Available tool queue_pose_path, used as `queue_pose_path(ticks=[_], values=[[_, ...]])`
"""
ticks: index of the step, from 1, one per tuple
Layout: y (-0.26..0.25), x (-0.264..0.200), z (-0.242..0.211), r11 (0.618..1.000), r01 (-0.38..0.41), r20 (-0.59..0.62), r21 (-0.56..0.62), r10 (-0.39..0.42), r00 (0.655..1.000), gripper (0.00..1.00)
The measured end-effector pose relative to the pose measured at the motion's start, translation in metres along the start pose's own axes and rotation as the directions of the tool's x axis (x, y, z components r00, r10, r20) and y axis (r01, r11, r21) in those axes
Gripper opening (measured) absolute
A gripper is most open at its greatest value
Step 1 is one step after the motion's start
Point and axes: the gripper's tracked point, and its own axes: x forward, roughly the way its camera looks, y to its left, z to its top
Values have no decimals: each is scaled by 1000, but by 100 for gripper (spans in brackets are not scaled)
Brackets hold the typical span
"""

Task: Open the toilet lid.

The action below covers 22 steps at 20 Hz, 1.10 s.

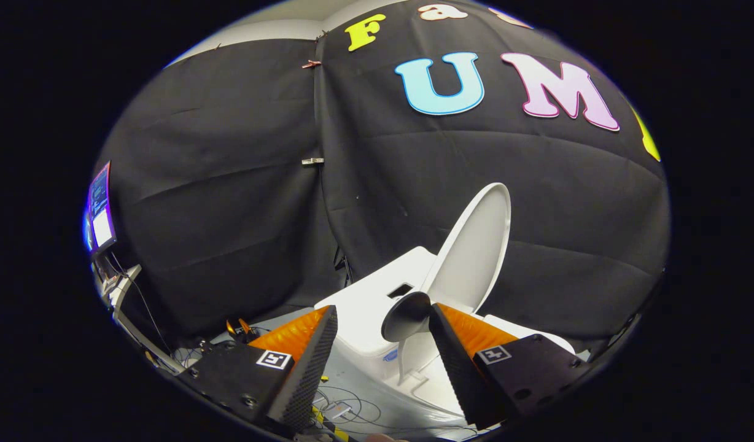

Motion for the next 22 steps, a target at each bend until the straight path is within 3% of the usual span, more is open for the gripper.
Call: queue_pose_path(ticks=[2,11,16,22], values=[[6,8,-1,1000,-3,9,-24,4,1000,100],[6,49,-11,959,44,112,-280,-12,994,100],[10,57,-9,949,26,145,-315,21,989,100],[28,34,47,928,32,270,-372,75,960,99]])
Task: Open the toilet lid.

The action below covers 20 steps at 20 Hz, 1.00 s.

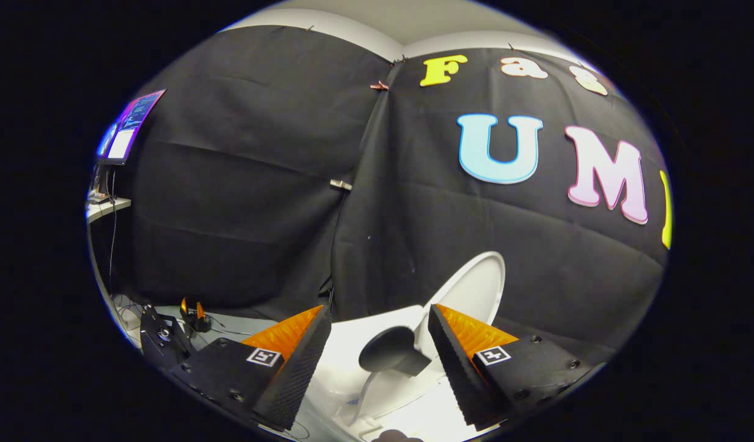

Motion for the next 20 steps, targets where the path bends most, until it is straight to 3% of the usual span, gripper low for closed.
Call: queue_pose_path(ticks=[5,10,15,20], values=[[-42,-31,46,993,109,94,-39,-105,990,99],[-117,-81,43,966,258,58,13,-258,964,99],[-225,-154,27,891,452,11,53,-453,891,99],[-316,-261,0,763,640,-20,90,-641,767,99]])
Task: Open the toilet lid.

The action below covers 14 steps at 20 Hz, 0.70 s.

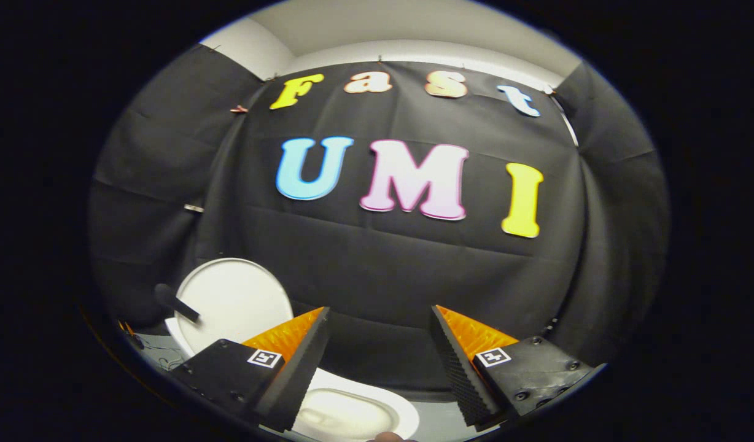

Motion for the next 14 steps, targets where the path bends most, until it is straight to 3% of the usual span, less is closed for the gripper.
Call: queue_pose_path(ticks=[4,7,11,14], values=[[-87,-42,-27,986,148,-25,77,-147,989,99],[-125,-74,-57,966,233,-51,114,-229,972,99],[-135,-93,-82,959,267,-51,97,-263,963,99],[-114,-99,-69,974,218,-38,67,-215,976,99]])
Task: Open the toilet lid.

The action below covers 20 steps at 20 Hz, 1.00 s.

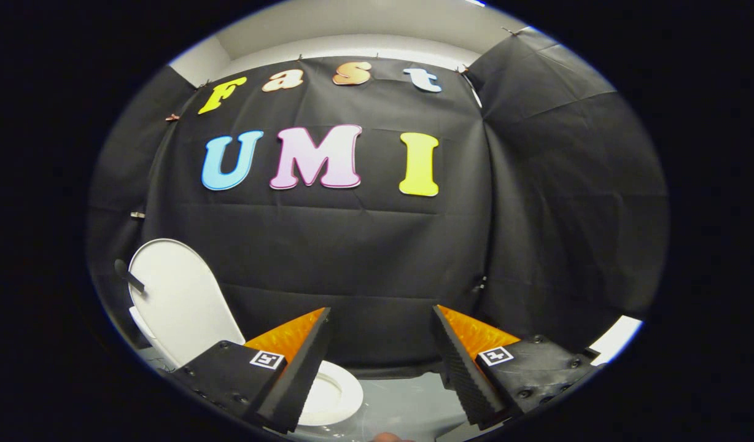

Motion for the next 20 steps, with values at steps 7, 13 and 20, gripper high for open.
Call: queue_pose_path(ticks=[7,13,20], values=[[14,-4,-2,998,-58,18,11,58,998,98],[39,-3,-22,995,-96,-26,6,96,995,99],[37,-12,-9,995,-95,19,-4,95,995,99]])
